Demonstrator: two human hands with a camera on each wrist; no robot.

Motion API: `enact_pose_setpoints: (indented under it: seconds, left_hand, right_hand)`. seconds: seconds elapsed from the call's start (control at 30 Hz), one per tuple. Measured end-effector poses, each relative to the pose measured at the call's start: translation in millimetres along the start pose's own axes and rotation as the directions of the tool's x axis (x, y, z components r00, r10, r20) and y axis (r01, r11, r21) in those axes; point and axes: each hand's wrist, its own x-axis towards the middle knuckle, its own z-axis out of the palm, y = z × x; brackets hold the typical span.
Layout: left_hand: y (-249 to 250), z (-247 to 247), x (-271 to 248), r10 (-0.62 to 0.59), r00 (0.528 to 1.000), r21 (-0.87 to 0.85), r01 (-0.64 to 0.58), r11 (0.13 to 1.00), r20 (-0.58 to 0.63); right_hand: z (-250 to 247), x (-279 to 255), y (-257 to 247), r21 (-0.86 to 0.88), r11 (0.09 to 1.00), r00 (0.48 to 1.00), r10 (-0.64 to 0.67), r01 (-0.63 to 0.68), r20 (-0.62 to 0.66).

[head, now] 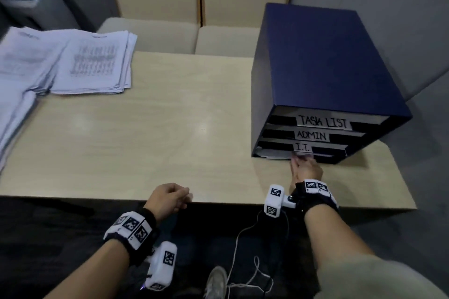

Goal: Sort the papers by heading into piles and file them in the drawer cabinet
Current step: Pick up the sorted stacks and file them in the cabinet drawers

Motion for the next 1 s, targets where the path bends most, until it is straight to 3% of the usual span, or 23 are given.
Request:
enact_pose_setpoints:
  seconds: [0.03, 0.1, 0.17, 0.23, 0.3, 0.4, 0.53, 0.63, 0.83, 1.0]
  left_hand:
    - [4, -4, -1, 0.006, 1.0, -0.003, -0.006, 1.0, -0.016]
    - [12, -10, -3, 0.008, 0.999, 0.0, -0.008, 1.0, -0.035]
    - [21, -17, -6, -0.004, 0.999, -0.042, 0.002, 0.999, -0.034]
    - [32, -25, -7, 0.0, 0.999, -0.048, -0.003, 0.999, -0.046]
    - [38, -40, -4, 0.053, 0.995, 0.095, -0.045, 0.994, -0.083]
    - [44, -80, 4, 0.15, 0.984, 0.372, -0.104, 0.922, -0.097]
    - [63, -151, 22, 0.189, 0.96, 0.324, -0.116, 0.939, -0.205]
    - [84, -219, 49, 0.246, 0.915, 0.324, -0.139, 0.936, -0.319]
    - [133, -353, 138, 0.279, 0.808, 0.361, -0.089, 0.928, -0.519]
    - [177, -431, 222, 0.336, 0.786, 0.392, -0.131, 0.91, -0.518]
  right_hand:
    - [2, 1, 6, -0.016, 1.0, 1.0, -0.015, 0.015, 0.013]
    - [6, 7, 16, -0.274, 0.96, 0.998, -0.055, 0.06, 0.028]
    - [15, 1, 27, -0.573, 0.816, 0.997, -0.072, 0.068, 0.016]
    - [31, -22, 37, -0.681, 0.715, 0.983, -0.053, 0.16, 0.176]
    - [53, -53, 44, -0.676, 0.708, 0.94, 0.051, 0.204, 0.337]
    - [98, -94, 49, -0.667, 0.705, 0.845, 0.187, 0.24, 0.501]
    - [171, -123, 32, -0.685, 0.585, 0.753, 0.182, 0.435, 0.633]
    - [238, -134, 13, -0.667, 0.515, 0.709, 0.152, 0.537, 0.688]
    - [407, -127, -8, -0.655, 0.463, 0.698, 0.101, 0.598, 0.709]
    - [546, -100, -7, -0.71, 0.379, 0.741, 0.089, 0.593, 0.666]
